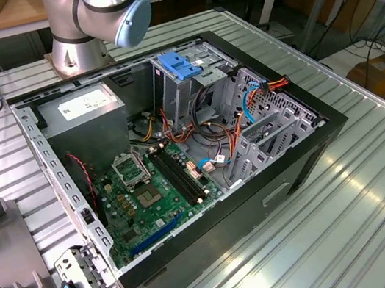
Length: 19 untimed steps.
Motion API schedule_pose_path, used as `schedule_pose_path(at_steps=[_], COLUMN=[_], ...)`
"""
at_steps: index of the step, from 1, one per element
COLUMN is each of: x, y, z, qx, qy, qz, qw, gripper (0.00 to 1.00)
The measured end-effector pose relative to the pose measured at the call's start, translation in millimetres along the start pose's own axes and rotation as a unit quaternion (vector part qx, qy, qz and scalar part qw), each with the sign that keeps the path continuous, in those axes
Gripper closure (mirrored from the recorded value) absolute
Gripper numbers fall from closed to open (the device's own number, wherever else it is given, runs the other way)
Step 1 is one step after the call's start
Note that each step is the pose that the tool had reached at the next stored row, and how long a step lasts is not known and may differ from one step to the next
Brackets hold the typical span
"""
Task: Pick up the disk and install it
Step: 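Pick up the disk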
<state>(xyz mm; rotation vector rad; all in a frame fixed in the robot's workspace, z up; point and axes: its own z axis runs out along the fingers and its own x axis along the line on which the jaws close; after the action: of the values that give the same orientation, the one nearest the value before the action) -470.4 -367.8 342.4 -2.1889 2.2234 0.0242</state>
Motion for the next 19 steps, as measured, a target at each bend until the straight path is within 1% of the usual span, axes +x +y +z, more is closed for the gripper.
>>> schedule_pose_path(at_steps=[19], x=[-0.1], y=[-0.1], z=[-5.1], qx=[0.0000], qy=[-0.0001], qz=[0.000], qw=[1.00000], gripper=[0.63])
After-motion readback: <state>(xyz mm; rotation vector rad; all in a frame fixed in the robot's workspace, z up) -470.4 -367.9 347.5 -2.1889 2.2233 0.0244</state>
